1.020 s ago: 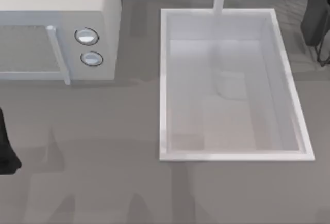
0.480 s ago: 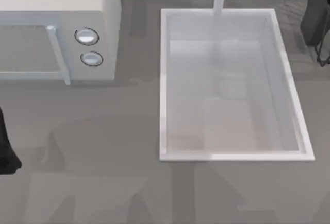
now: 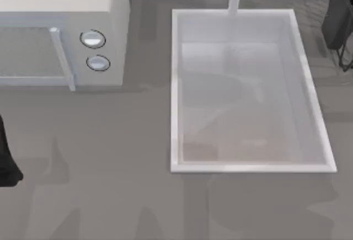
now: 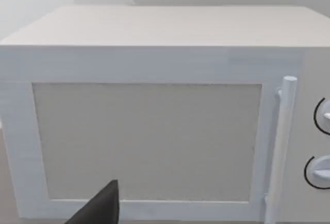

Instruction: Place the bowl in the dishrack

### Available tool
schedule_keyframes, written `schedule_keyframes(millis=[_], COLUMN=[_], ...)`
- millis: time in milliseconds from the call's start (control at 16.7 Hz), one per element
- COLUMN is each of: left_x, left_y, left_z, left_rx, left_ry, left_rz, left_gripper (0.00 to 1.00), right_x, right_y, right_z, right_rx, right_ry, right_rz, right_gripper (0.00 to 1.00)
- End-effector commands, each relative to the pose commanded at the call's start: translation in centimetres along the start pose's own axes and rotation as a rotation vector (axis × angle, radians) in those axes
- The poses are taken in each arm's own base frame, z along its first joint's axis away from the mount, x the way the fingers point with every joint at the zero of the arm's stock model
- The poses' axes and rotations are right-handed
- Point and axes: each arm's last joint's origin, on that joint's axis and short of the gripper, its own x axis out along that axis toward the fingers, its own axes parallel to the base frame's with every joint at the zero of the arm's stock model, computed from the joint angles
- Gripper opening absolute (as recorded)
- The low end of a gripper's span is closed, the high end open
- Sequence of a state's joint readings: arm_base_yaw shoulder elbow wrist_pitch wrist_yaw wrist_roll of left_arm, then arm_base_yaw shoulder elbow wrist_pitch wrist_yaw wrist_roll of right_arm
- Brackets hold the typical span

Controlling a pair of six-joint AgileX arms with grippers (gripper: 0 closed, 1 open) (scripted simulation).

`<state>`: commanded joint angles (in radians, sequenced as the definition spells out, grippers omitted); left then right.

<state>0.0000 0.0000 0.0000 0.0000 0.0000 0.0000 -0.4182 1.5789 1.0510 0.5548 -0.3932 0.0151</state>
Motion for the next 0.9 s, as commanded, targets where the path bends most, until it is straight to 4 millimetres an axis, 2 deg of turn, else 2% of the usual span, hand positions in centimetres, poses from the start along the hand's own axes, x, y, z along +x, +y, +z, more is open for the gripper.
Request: schedule_keyframes(millis=[180, 300, 420, 660, 900], left_x=[0.0, 0.0, 0.0, 0.0, 0.0], left_y=[0.0, 0.0, 0.0, 0.0, 0.0], left_z=[0.0, 0.0, 0.0, 0.0, 0.0], left_rx=[0.000, 0.000, 0.000, 0.000, 0.000], left_ry=[0.000, 0.000, 0.000, 0.000, 0.000], left_rz=[0.000, 0.000, 0.000, 0.000, 0.000], left_gripper=[1.00, 1.00, 1.00, 1.00, 1.00], right_x=[2.6, 3.4, 3.6, 3.6, 3.6], right_y=[1.5, 2.4, 2.8, 2.8, 2.8], right_z=[-4.6, -6.7, -7.6, -7.6, -7.6], right_rx=[0.003, 0.008, 0.010, 0.010, 0.010], right_ry=[0.002, 0.012, 0.018, 0.018, 0.018], right_rz=[-0.001, -0.001, -0.001, -0.001, -0.001], right_gripper=[0.00, 0.00, 0.00, 0.00, 0.30])
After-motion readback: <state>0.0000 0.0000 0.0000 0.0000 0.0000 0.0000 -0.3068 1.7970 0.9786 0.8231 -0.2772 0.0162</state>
